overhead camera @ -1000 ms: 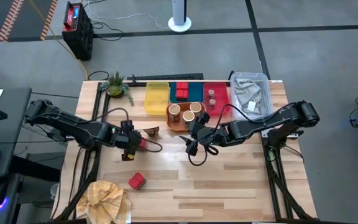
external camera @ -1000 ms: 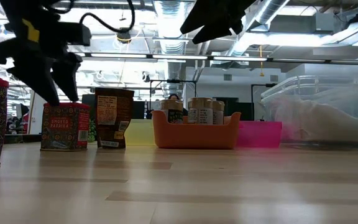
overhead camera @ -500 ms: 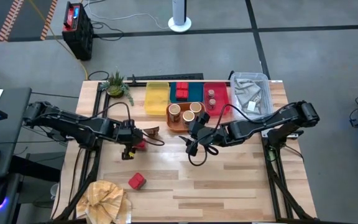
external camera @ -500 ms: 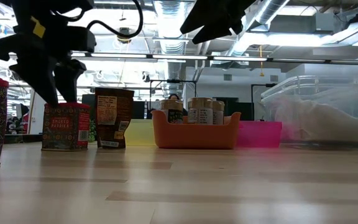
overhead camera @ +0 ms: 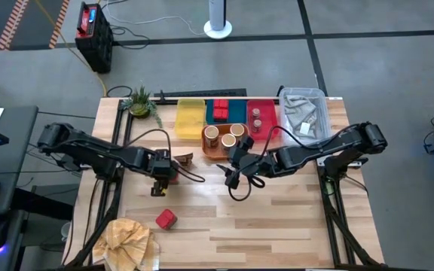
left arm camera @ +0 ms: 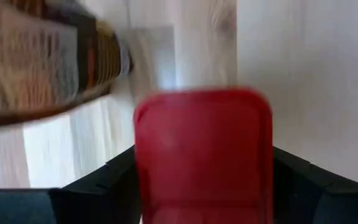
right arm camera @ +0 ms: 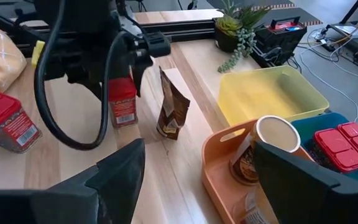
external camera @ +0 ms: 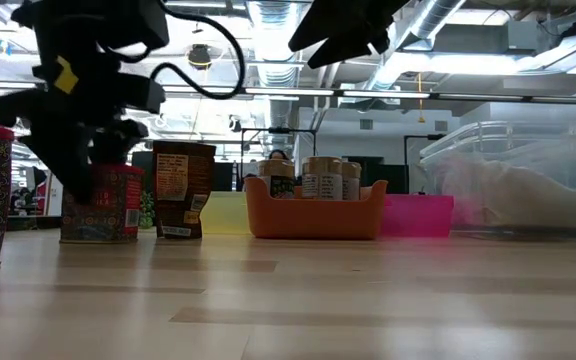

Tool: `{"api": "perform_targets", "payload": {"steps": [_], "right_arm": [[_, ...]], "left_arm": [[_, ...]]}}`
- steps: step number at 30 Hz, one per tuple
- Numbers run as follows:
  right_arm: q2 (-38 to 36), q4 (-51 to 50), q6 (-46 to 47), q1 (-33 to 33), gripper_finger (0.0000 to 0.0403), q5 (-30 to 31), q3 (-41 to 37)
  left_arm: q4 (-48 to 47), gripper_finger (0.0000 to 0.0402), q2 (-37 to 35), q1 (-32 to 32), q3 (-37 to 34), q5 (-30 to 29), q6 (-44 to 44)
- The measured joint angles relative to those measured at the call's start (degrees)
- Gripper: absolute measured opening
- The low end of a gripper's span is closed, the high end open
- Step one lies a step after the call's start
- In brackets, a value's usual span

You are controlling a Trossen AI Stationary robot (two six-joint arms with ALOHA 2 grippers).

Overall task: Sort spices by type
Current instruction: Put the red seasoning can into the blue bin

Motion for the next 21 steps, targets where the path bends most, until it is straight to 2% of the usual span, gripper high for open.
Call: {"api": "perform_targets", "payload": {"steps": [4, 10, 16, 21], "right_arm": [[0.0, -0.1, -0.2, 0.1, 0.0322, -0.1, 0.0], [-1.6, -4.1, 0.1, 0.0, 0.0322, 0.0, 0.0], [-3.6, -6.1, 0.8, 0.1, 0.0319, 0.1, 0.0], [-3.6, -6.6, 0.2, -0.5, 0.0317, 0.1, 0.0]], "left_arm": [[2.6, 0.0248, 0.6, -0.2, 0.8, 0.0, 1.7], [3.6, 0.0208, 0.4, -0.2, 4.8, 0.5, 2.2], [3.5, 0.0208, 0.6, -0.2, 5.6, 2.1, 3.3], [10.4, 0.0208, 0.6, -0.1, 5.6, 2.8, 3.3]]}}
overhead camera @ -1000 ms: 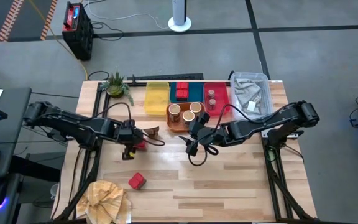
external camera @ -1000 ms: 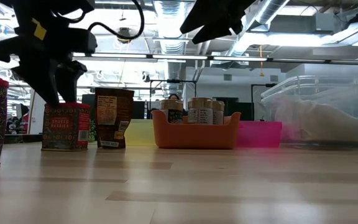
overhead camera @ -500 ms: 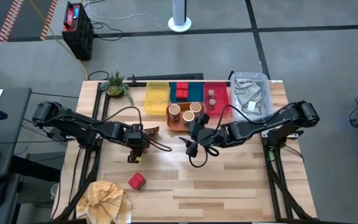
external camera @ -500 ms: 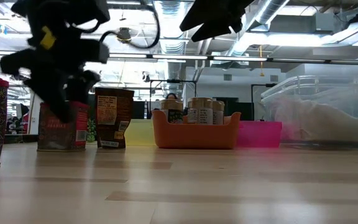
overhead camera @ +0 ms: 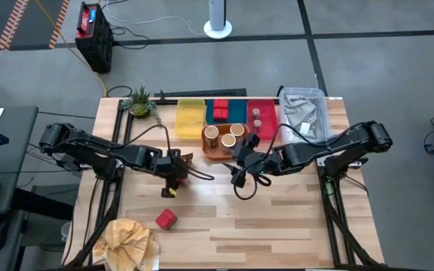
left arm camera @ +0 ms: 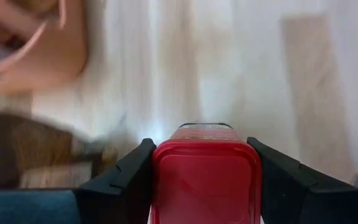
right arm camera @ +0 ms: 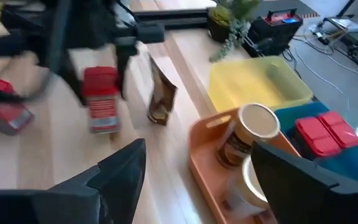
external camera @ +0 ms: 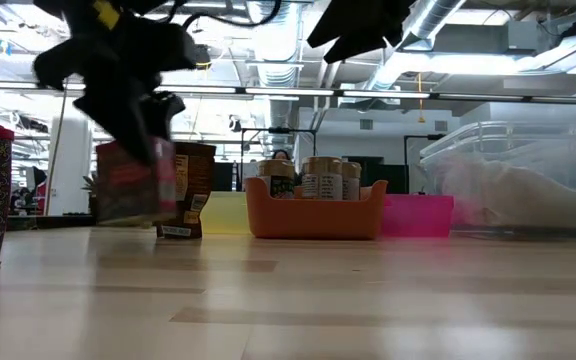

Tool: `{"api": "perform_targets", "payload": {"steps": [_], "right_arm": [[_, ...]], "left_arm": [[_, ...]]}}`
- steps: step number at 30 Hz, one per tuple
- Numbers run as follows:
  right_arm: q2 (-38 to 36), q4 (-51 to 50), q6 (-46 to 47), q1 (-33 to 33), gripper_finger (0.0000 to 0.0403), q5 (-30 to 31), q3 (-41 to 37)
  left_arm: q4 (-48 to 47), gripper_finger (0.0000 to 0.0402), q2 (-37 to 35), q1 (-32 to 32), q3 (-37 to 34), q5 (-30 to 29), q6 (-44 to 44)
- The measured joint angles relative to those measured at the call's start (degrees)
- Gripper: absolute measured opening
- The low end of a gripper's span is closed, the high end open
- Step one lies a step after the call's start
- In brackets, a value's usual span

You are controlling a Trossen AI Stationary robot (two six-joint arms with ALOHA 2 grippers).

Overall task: Sort spices by type
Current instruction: Put the red seasoning can into the blue bin

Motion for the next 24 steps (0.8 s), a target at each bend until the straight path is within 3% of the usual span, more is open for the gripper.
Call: {"api": "perform_targets", "payload": {"steps": [8, 14, 18, 24], "right_arm": [[0.0, -8.9, 2.2, -2.7, 0.0317, 0.1, -0.4], [-1.4, -7.1, 1.7, -5.7, 0.0317, 0.1, -5.1], [-4.3, -7.0, 1.9, -6.7, 0.0317, 0.0, -8.0], [-10.2, -5.0, 3.5, -6.8, 0.0317, 0.0, -12.3]], "left_arm": [[9.3, 0.0208, 0.0, 2.8, 1.4, 4.2, 0.0], [9.2, 0.0208, 0.0, 7.0, 6.6, 4.6, 1.8], [10.0, 0.0208, 0.2, 8.8, 7.5, 8.6, 2.8], [15.0, 0.0213, 6.9, 10.0, 8.0, 10.1, 4.8]]}}
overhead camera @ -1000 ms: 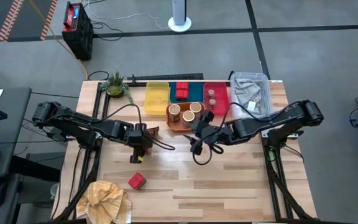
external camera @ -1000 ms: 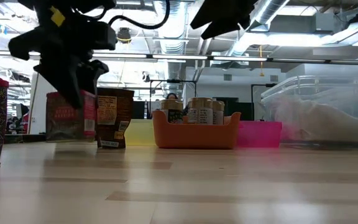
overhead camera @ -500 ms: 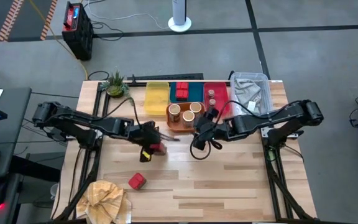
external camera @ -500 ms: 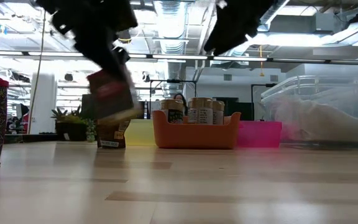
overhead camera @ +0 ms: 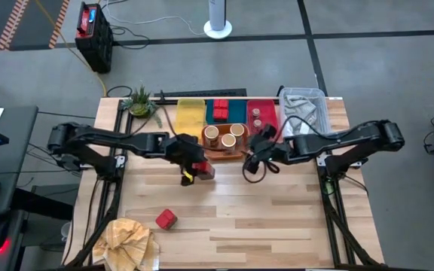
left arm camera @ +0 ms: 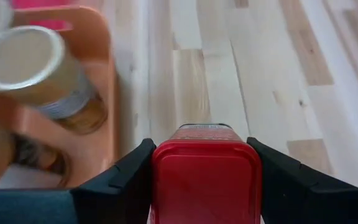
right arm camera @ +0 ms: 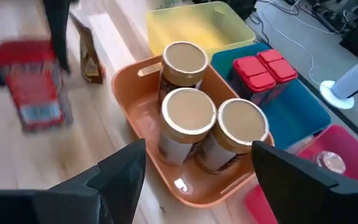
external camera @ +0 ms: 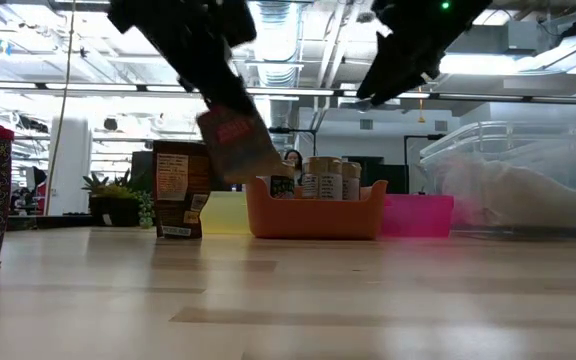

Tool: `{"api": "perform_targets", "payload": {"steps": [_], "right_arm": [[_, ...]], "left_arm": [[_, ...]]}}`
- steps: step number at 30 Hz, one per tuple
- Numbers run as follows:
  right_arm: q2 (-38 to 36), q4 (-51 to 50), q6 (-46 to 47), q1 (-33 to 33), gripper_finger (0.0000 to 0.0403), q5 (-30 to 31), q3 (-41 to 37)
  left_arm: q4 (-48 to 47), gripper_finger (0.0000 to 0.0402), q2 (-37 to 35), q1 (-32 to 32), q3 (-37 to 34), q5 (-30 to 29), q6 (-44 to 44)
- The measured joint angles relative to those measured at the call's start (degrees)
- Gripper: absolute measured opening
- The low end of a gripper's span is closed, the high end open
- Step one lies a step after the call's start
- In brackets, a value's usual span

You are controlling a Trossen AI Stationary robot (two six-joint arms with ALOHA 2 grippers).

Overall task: Sort spices by type
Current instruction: Put the red seasoning can into the blue bin

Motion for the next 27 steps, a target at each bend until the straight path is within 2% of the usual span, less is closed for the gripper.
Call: {"api": "perform_targets", "payload": {"steps": [6, 13, 20, 27], "right_arm": [[-2.3, 3.0, 0.8, 0.0, 0.0317, 0.0, -2.9], [-2.0, 2.9, 1.6, 0.5, 0.0317, 0.0, -3.5], [-2.0, 3.0, 1.9, 2.7, 0.0317, 0.0, -3.6], [-2.0, 4.7, 1.9, 2.2, 0.0317, 0.0, -3.6]], "left_arm": [[-1.5, 0.0216, 9.5, -0.1, 6.8, 0.2, 5.1], [-7.8, 0.0218, 16.5, -0.1, 13.8, 0.1, 10.6], [-9.7, 0.0248, 17.4, -0.3, 14.3, -3.5, 9.9], [-10.2, 0.0278, 14.4, -0.4, 14.3, -4.4, 9.7]]}}
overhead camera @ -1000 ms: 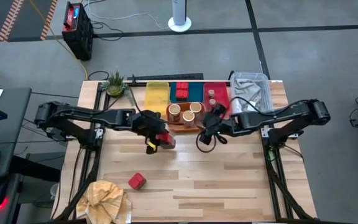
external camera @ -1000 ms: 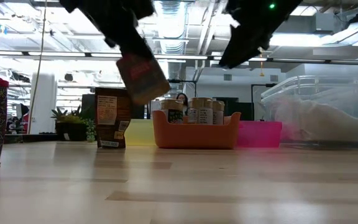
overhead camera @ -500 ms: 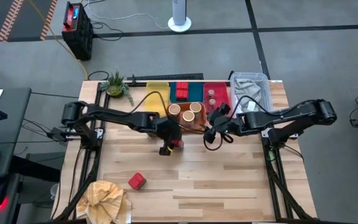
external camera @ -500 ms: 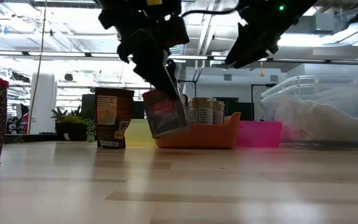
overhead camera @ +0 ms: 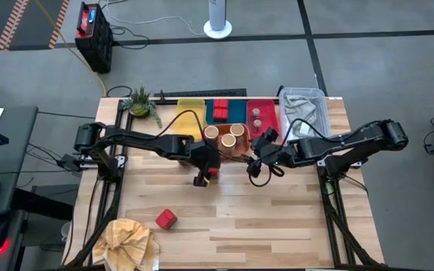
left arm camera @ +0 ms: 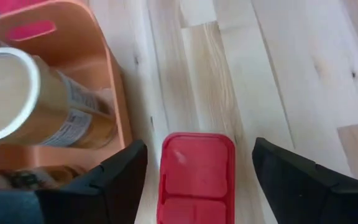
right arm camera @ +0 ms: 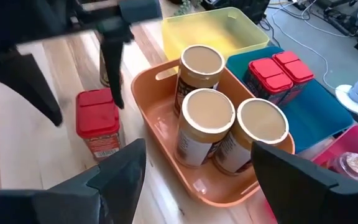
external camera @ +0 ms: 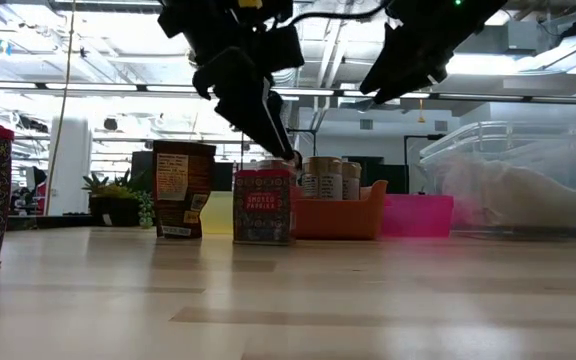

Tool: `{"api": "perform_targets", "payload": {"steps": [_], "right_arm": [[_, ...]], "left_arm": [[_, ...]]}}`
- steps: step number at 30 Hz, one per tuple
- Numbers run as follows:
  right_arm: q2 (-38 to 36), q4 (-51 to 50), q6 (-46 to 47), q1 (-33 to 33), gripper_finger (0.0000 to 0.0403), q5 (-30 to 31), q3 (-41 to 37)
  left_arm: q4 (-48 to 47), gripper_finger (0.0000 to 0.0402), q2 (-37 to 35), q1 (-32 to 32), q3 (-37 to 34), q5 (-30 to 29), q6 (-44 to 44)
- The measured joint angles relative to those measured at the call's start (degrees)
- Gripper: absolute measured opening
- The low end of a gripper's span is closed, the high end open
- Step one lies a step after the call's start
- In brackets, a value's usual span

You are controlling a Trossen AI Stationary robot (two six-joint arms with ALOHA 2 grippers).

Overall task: Sort spices by type
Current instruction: Put the red seasoning can into the blue bin

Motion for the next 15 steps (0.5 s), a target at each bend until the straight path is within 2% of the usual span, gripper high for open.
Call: {"api": "perform_targets", "payload": {"steps": [4, 8, 12, 15], "right_arm": [[0.0, 0.0, 0.0, 0.0, 0.0317, 0.0, 0.0], [0.0, 2.7, 0.0, -0.5, 0.0317, 0.0, 0.0], [2.7, 8.5, -1.7, -0.8, 0.0317, -0.3, 0.1], [6.9, 15.6, -6.3, -0.7, 0.0317, -3.8, 0.1]], "left_arm": [[-3.1, 0.0280, -4.5, -0.8, 0.0, -0.8, -0.2], [-5.1, 0.0281, -10.1, -3.1, -1.1, -6.1, -2.0], [-2.7, 0.0281, -16.8, -6.3, -6.9, -12.5, -4.2], [1.0, 0.0281, -21.6, -8.4, -12.7, -13.6, -8.1]]}}
